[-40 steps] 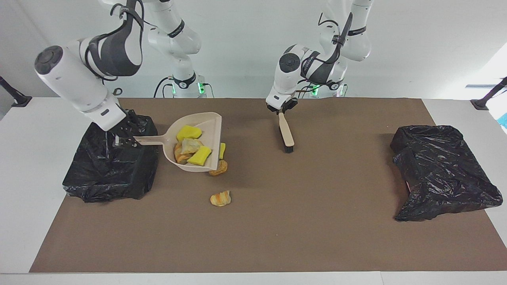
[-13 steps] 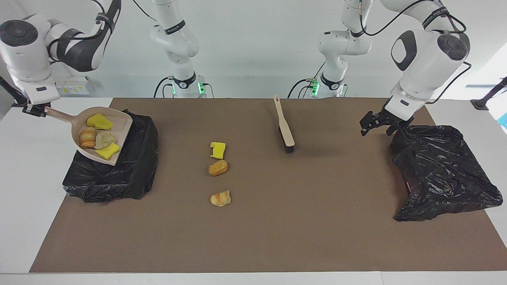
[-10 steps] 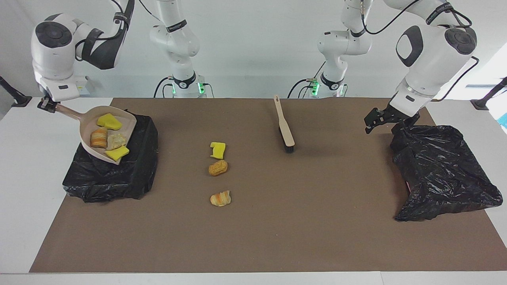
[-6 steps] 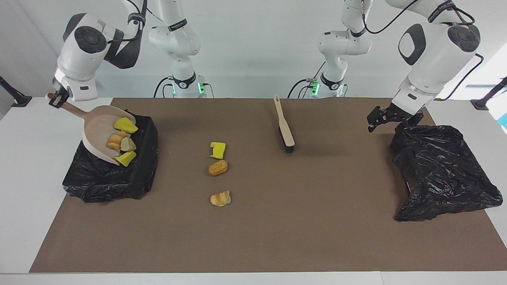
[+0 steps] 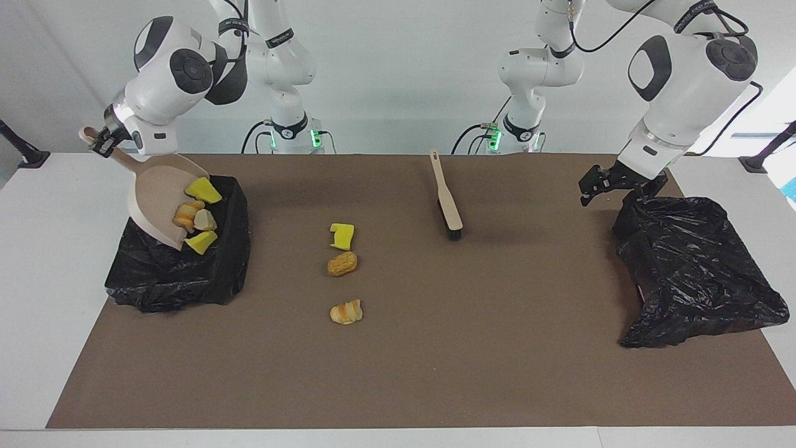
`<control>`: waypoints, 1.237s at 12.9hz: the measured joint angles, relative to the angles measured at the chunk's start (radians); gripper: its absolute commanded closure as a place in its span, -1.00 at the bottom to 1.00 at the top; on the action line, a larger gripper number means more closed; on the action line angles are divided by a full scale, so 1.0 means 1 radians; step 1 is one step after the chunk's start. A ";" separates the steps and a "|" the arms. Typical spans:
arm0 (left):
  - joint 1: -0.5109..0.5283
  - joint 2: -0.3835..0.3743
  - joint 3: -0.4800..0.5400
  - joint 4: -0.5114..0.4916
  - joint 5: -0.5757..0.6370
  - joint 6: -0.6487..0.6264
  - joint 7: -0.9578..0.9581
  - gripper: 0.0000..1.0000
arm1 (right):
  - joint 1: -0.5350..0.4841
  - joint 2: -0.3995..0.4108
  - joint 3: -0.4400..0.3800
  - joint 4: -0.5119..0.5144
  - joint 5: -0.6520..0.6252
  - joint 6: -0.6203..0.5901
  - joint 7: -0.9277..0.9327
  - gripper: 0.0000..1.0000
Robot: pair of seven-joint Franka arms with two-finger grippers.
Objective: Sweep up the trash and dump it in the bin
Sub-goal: 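Tip the dustpan into the trash bag while the left gripper drops the brush, then bring the empty dustpan back near the bread pieces with the right gripper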
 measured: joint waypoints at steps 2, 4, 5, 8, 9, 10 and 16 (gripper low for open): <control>0.003 0.000 0.000 0.000 0.000 0.000 0.000 -1.00 | 0.000 -0.033 -0.001 0.003 -0.011 -0.009 -0.004 1.00; 0.003 0.000 0.000 0.000 0.000 0.000 0.000 -1.00 | 0.000 -0.050 -0.001 0.017 -0.012 -0.012 -0.010 1.00; 0.003 0.000 0.000 0.000 0.000 -0.001 0.000 -1.00 | 0.000 -0.051 -0.001 0.026 -0.012 -0.019 -0.011 1.00; 0.003 0.000 0.000 0.000 0.000 -0.002 0.000 -1.00 | 0.002 -0.051 0.002 0.063 -0.013 -0.046 -0.015 1.00; 0.003 0.000 0.000 0.000 0.000 -0.002 0.000 -1.00 | 0.003 -0.051 0.002 0.078 -0.013 -0.050 -0.018 1.00; 0.003 0.000 0.000 0.000 0.000 -0.002 0.000 -1.00 | 0.003 -0.049 0.003 0.090 -0.011 -0.052 -0.020 1.00; 0.004 0.000 0.000 0.000 0.000 -0.002 0.000 -1.00 | 0.010 0.031 0.036 0.203 0.292 -0.053 0.026 1.00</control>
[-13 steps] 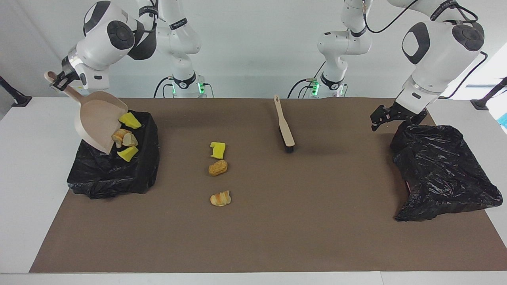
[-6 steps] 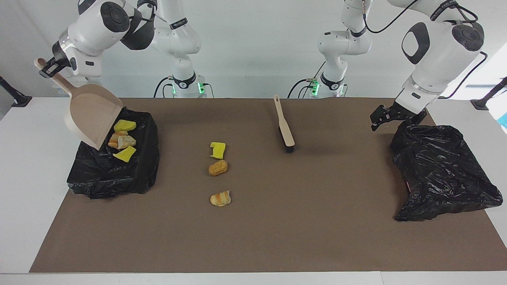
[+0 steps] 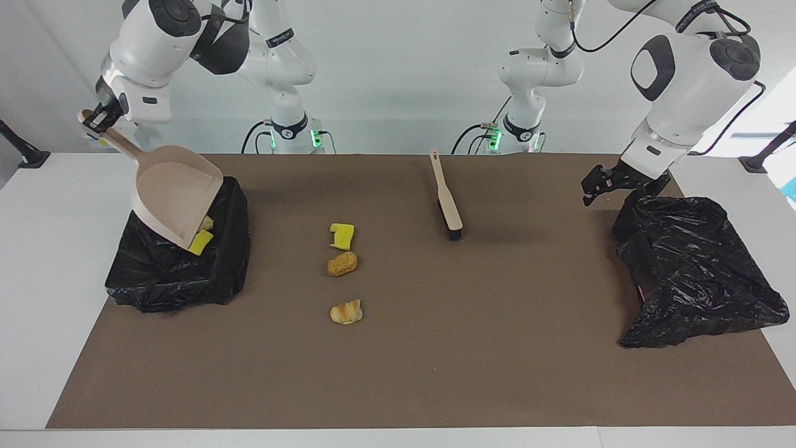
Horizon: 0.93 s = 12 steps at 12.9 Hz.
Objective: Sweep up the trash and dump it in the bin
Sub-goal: 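Bring the empty dustpan back near the bread pieces with the right gripper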
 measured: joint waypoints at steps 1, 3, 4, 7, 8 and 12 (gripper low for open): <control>0.000 0.000 0.001 0.000 0.000 0.000 0.000 -1.00 | 0.011 0.017 0.001 0.021 0.064 0.000 0.045 1.00; 0.000 0.000 0.003 0.001 0.000 0.000 0.000 -1.00 | 0.064 0.040 0.007 0.044 0.185 0.000 0.201 1.00; 0.001 0.000 0.004 0.001 0.000 0.000 0.000 -1.00 | 0.095 0.050 0.012 0.049 0.235 0.000 0.300 1.00; 0.001 0.000 0.004 0.002 0.000 0.001 0.000 -1.00 | 0.178 0.122 0.020 0.110 0.361 0.000 0.611 1.00; 0.001 0.000 0.004 0.002 0.000 0.001 0.000 -1.00 | 0.204 0.166 0.021 0.156 0.385 0.001 0.698 1.00; 0.001 0.000 0.004 0.002 0.000 0.001 0.000 -1.00 | 0.311 0.391 0.022 0.387 0.476 0.022 1.056 1.00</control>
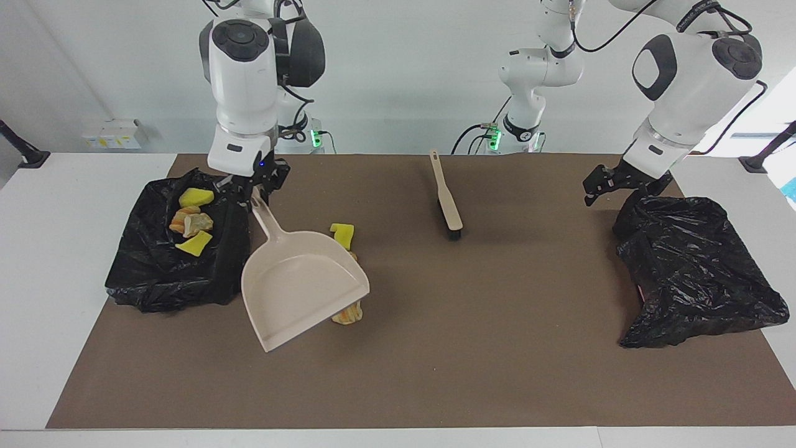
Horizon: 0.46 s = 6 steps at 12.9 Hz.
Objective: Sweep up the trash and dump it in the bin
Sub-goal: 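Bring the empty dustpan back near the bread pieces with the right gripper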
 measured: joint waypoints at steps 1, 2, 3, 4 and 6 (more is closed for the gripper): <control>0.000 0.000 0.000 0.000 0.000 0.000 0.000 -1.00 | 0.040 0.063 0.000 0.064 0.006 0.001 0.093 1.00; 0.000 0.000 0.000 0.000 0.000 0.000 0.000 -1.00 | 0.083 0.125 0.000 0.128 0.009 0.001 0.188 1.00; 0.000 0.000 0.000 0.000 0.000 0.000 0.000 -1.00 | 0.124 0.181 0.000 0.187 0.017 0.001 0.276 1.00; 0.000 0.000 0.000 0.000 0.000 0.000 0.000 -1.00 | 0.154 0.223 0.000 0.231 0.031 0.001 0.351 1.00; 0.000 0.000 0.000 0.000 0.000 0.000 0.000 -1.00 | 0.206 0.303 0.001 0.303 0.066 0.001 0.498 1.00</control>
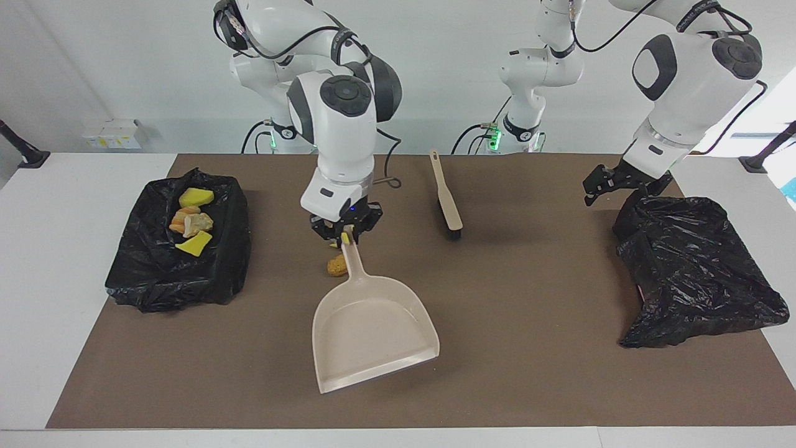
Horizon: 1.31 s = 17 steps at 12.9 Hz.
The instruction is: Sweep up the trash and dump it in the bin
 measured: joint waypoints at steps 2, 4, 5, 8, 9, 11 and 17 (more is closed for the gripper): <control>0.000 0.000 0.000 0.000 0.000 0.000 0.000 -1.00 | 0.046 0.064 0.000 0.042 0.018 0.020 0.106 1.00; 0.000 0.000 0.000 0.000 0.000 0.000 0.000 -1.00 | 0.099 0.124 0.000 0.065 0.055 0.060 0.241 1.00; 0.000 0.000 0.000 0.000 0.000 0.000 0.000 -1.00 | 0.128 0.152 0.000 0.074 0.067 0.074 0.294 1.00; 0.000 0.000 0.000 0.000 0.000 0.000 0.000 -1.00 | 0.191 0.197 -0.001 0.090 0.115 0.122 0.405 1.00; 0.000 0.000 0.000 0.000 0.000 0.000 0.000 -1.00 | 0.201 0.207 -0.001 0.091 0.128 0.141 0.423 1.00; 0.000 0.000 -0.002 0.000 0.000 0.000 0.000 -1.00 | 0.202 0.216 -0.002 0.093 0.159 0.156 0.428 1.00; -0.003 0.000 -0.015 -0.008 0.000 0.007 0.000 -1.00 | 0.242 0.277 -0.003 0.098 0.180 0.200 0.468 1.00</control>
